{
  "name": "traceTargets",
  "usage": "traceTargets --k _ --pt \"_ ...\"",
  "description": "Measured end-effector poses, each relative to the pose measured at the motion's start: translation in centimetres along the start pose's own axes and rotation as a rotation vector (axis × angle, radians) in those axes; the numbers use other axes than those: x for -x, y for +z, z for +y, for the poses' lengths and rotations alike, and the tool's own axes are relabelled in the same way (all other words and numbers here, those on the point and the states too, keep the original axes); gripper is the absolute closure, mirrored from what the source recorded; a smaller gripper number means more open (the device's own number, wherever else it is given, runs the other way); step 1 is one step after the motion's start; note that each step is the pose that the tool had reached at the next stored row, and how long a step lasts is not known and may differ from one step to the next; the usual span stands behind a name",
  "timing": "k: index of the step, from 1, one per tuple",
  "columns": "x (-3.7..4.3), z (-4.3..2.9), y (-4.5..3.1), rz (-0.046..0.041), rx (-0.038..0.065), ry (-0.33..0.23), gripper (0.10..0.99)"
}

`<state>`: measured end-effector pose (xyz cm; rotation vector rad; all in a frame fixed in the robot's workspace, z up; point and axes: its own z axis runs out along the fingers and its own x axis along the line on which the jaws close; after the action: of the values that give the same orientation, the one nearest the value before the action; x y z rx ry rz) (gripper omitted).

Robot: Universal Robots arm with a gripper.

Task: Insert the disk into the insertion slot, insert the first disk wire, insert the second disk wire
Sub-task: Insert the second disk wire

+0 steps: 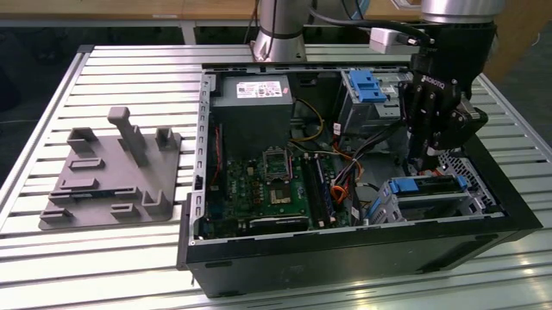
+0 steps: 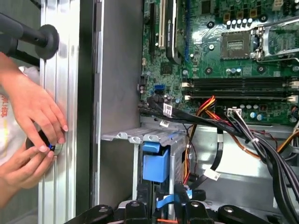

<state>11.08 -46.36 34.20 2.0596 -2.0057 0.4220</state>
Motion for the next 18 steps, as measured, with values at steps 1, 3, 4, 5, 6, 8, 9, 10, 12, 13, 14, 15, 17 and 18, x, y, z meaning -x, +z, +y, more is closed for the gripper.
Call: traceTargets --k 1,3,4,5,6,8,9,10,12,13,14,15,17,18 --pt "0.02 0.00 0.03 0.0025 -0.008 0.003 0.729" --pt "0.06 0.04 0.07 0.0068 -0.025 0.010 0.729" --pt "0.06 0.07 0.09 0.0071 -0.026 0.013 0.729" --pt "0.07 0.07 0.11 0.0075 -0.023 0.019 0.729" --pt "0.08 0.08 0.12 0.0082 -0.019 0.031 0.729" --pt "0.08 0.09 0.13 0.0095 -0.010 0.054 0.729" --pt "0.08 0.10 0.13 0.0095 -0.009 0.056 0.729" --pt "0.09 0.10 0.13 0.0095 -0.009 0.056 0.729" --pt "0.09 0.09 0.14 0.0095 -0.009 0.056 0.729" --pt "0.09 0.09 0.15 0.0103 -0.009 0.056 0.729" --pt "0.10 0.09 0.16 0.0138 -0.008 0.055 0.729" --pt "0.10 0.09 0.16 0.0191 -0.008 0.053 0.729" --pt "0.10 0.09 0.17 0.0309 -0.008 0.047 0.729" --pt "0.11 0.09 0.18 0.0347 -0.010 0.042 0.729"
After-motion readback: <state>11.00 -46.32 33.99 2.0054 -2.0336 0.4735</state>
